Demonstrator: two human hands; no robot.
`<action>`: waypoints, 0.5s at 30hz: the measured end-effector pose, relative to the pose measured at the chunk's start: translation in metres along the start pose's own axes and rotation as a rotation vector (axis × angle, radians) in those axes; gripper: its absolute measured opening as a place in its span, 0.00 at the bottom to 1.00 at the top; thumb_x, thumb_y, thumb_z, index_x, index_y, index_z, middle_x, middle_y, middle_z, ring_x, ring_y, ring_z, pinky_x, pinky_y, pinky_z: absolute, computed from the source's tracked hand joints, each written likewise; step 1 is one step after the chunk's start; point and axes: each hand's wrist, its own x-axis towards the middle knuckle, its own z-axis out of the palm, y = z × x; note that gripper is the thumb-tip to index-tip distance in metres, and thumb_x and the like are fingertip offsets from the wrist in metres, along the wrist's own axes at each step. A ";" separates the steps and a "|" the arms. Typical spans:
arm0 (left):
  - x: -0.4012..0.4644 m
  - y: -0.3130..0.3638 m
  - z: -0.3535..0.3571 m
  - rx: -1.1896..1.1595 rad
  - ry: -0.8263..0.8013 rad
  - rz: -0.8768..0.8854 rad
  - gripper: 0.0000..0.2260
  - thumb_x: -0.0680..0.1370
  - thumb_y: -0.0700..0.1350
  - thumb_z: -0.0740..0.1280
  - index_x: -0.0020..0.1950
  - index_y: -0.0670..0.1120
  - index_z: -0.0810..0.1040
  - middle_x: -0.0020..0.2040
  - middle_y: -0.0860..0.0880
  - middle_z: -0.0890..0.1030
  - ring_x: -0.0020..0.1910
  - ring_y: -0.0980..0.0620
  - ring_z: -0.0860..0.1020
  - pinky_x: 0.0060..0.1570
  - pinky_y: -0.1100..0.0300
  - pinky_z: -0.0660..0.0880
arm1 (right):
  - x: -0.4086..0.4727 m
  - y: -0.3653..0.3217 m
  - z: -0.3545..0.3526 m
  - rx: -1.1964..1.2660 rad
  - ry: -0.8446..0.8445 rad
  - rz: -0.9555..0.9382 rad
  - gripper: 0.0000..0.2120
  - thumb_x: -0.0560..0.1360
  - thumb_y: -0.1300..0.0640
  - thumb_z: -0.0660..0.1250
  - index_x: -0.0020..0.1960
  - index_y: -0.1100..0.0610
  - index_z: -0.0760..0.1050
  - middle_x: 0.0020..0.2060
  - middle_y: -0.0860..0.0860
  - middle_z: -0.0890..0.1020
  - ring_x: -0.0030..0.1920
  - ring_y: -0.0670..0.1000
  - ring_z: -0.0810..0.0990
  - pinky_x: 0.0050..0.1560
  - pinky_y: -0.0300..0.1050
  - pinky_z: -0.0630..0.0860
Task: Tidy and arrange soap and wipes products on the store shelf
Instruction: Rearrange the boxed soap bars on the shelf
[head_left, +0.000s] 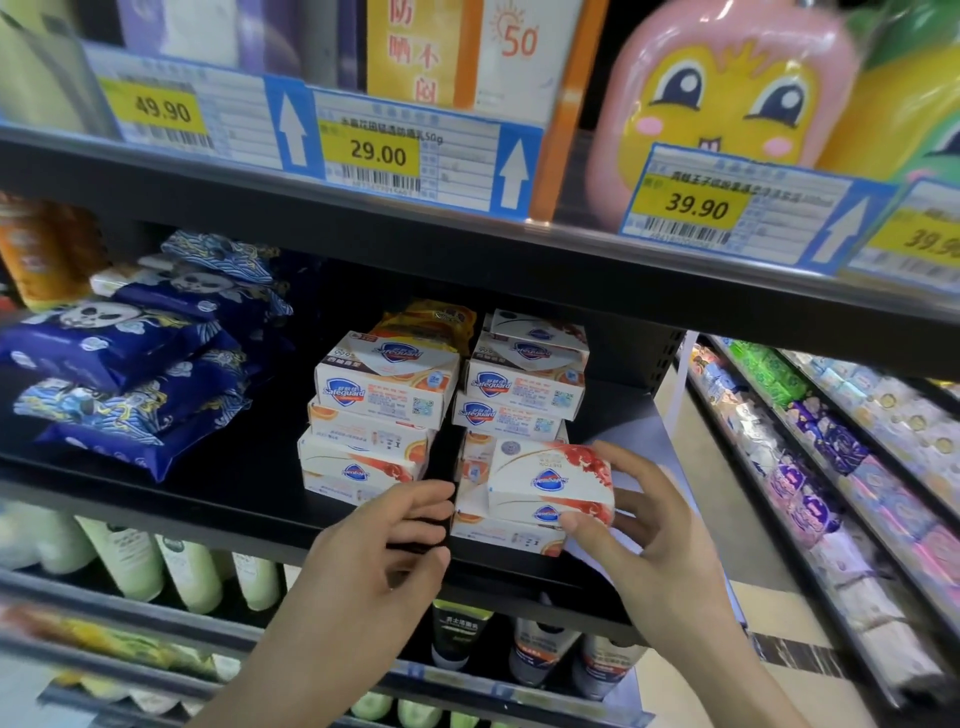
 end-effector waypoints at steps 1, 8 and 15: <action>0.001 0.001 0.002 0.085 0.007 0.040 0.23 0.79 0.44 0.73 0.64 0.71 0.75 0.60 0.72 0.78 0.60 0.67 0.79 0.55 0.76 0.74 | -0.002 -0.001 -0.010 0.041 -0.007 0.011 0.27 0.71 0.58 0.79 0.65 0.42 0.77 0.57 0.50 0.86 0.56 0.49 0.86 0.52 0.39 0.82; 0.013 0.014 0.028 0.692 -0.083 0.405 0.31 0.74 0.45 0.77 0.75 0.53 0.72 0.73 0.57 0.73 0.73 0.59 0.67 0.67 0.61 0.71 | 0.000 -0.005 -0.084 0.052 0.092 0.103 0.26 0.67 0.56 0.78 0.64 0.45 0.80 0.53 0.46 0.88 0.52 0.48 0.87 0.46 0.34 0.81; 0.030 0.018 0.047 0.881 -0.094 0.405 0.26 0.65 0.39 0.84 0.63 0.43 0.85 0.58 0.46 0.85 0.55 0.42 0.84 0.49 0.42 0.84 | 0.070 0.040 -0.090 -0.121 0.133 0.177 0.24 0.72 0.56 0.80 0.65 0.44 0.78 0.50 0.41 0.87 0.47 0.42 0.87 0.47 0.39 0.82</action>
